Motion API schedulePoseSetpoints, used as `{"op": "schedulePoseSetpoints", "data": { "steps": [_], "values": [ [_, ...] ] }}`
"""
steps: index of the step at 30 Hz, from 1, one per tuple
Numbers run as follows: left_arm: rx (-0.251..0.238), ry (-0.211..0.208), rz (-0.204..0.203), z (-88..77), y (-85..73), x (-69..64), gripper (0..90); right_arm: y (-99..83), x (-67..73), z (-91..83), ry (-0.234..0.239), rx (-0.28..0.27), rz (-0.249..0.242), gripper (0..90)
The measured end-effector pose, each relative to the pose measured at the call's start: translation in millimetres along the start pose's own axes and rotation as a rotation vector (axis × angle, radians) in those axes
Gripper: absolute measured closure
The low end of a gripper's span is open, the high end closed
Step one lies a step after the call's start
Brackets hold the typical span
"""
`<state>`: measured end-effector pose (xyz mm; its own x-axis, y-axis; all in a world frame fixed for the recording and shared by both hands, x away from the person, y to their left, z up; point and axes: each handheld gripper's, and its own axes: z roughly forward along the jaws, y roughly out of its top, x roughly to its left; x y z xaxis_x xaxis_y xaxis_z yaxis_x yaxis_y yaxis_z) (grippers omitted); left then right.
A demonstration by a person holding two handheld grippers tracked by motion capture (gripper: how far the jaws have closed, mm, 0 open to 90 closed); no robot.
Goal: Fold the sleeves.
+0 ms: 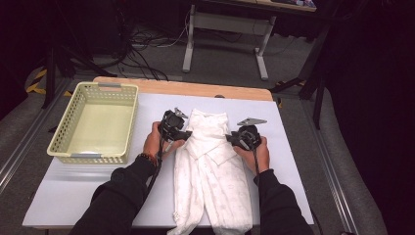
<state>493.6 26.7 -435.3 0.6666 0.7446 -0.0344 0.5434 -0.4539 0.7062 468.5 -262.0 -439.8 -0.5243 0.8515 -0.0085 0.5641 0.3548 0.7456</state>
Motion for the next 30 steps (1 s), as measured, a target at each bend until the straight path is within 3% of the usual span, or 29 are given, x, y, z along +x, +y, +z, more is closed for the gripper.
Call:
{"op": "schedulePoseSetpoints", "data": {
  "steps": [2,3,7,9,15,18,20,22,26,27,30],
  "values": [
    [-0.015,-0.002,-0.015,0.7,2.9,2.3,40.0,0.9,-3.0,-1.0,-0.008,-0.014,0.009,57.2],
    [-0.032,0.007,-0.039,4.2,9.9,6.9,38.4,6.0,-9.2,-1.2,0.013,-0.063,0.029,54.2],
    [-0.031,-0.002,-0.046,17.7,23.2,11.8,34.9,23.5,-15.7,9.1,-0.013,-0.076,0.006,48.8],
    [-0.045,0.005,-0.052,23.9,27.6,12.5,34.2,30.3,-20.1,16.1,-0.014,-0.075,0.026,48.3],
    [-0.026,-0.004,-0.055,41.1,31.1,19.6,34.4,40.0,-26.2,37.5,-0.004,-0.062,0.068,44.0],
    [-0.018,-0.015,-0.065,46.4,29.4,22.3,39.4,39.8,-30.0,46.1,0.014,-0.060,0.125,43.4],
    [0.006,-0.015,-0.061,50.9,27.5,23.2,43.3,40.7,-28.2,52.1,0.004,-0.036,0.113,44.1],
    [0.009,-0.008,-0.054,52.1,26.4,23.7,50.1,42.1,-25.5,57.9,0.001,-0.010,0.092,48.0],
    [0.018,-0.008,-0.028,52.1,28.1,25.1,52.5,43.9,-21.8,66.4,-0.022,0.025,0.071,55.9],
    [0.023,-0.013,-0.020,52.6,29.3,25.3,55.4,46.2,-20.6,68.1,-0.026,0.027,0.069,66.4],
    [0.034,-0.021,-0.002,56.3,35.2,20.9,65.3,49.7,-18.0,69.4,-0.008,0.040,0.040,82.0]
  ]
}}
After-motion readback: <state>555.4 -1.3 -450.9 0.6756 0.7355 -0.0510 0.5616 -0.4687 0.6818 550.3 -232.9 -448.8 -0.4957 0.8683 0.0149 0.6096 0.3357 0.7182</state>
